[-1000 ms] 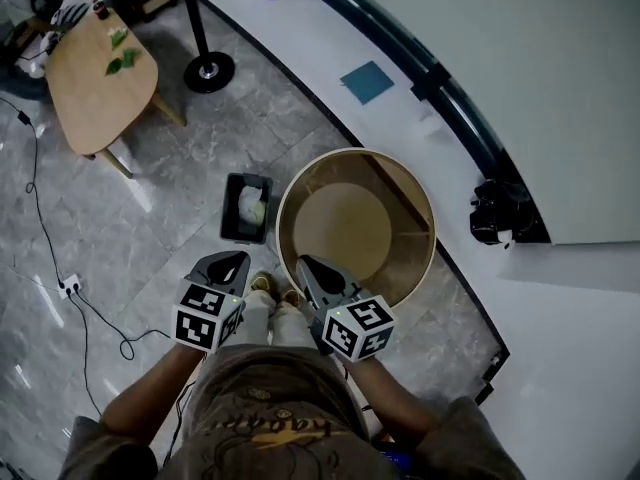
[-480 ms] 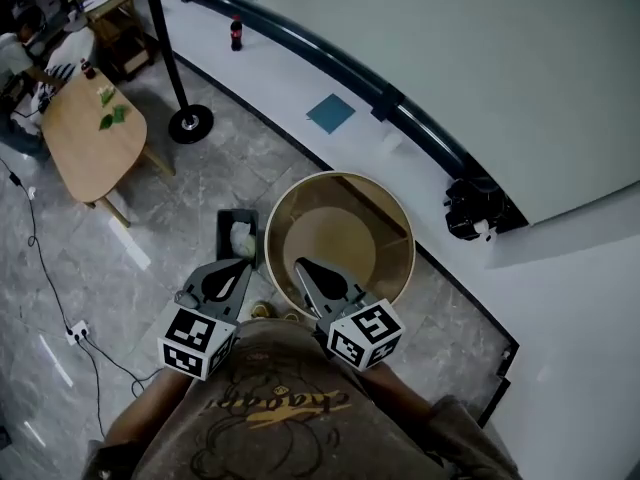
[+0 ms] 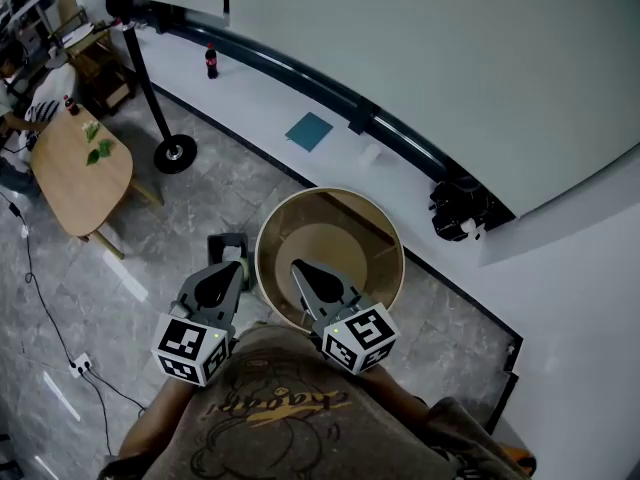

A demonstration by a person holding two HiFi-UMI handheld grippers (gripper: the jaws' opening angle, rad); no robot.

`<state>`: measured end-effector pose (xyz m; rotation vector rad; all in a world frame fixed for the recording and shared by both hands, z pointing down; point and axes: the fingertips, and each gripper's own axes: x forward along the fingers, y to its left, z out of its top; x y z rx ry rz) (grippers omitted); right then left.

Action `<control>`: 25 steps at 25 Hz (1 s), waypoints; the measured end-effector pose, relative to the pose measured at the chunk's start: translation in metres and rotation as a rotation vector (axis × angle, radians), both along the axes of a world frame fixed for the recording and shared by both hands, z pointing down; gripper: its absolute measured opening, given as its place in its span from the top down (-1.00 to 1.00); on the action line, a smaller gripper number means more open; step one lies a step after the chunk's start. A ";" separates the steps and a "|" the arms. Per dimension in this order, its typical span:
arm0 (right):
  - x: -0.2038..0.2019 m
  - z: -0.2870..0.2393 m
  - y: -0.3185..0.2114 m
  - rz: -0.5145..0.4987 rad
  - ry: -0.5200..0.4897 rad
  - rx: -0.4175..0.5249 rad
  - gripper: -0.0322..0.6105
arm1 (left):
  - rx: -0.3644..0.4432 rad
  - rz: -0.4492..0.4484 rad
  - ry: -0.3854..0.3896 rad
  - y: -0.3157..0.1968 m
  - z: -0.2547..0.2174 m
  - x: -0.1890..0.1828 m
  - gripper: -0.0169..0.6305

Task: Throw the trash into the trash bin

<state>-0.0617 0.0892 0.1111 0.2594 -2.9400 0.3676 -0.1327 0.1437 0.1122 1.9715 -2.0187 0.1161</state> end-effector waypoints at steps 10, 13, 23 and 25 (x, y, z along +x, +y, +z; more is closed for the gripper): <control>0.008 -0.008 -0.004 0.018 -0.038 0.001 0.84 | -0.003 -0.056 0.020 0.003 0.005 -0.001 0.89; 0.007 -0.009 -0.001 0.007 -0.042 0.001 0.84 | -0.008 -0.065 0.028 0.004 0.007 -0.001 0.89; 0.002 -0.009 0.013 -0.022 -0.025 -0.002 0.84 | -0.042 -0.060 0.068 0.015 0.018 0.002 0.89; 0.002 -0.008 0.013 -0.027 -0.023 -0.003 0.84 | -0.045 -0.062 0.070 0.016 0.020 0.003 0.89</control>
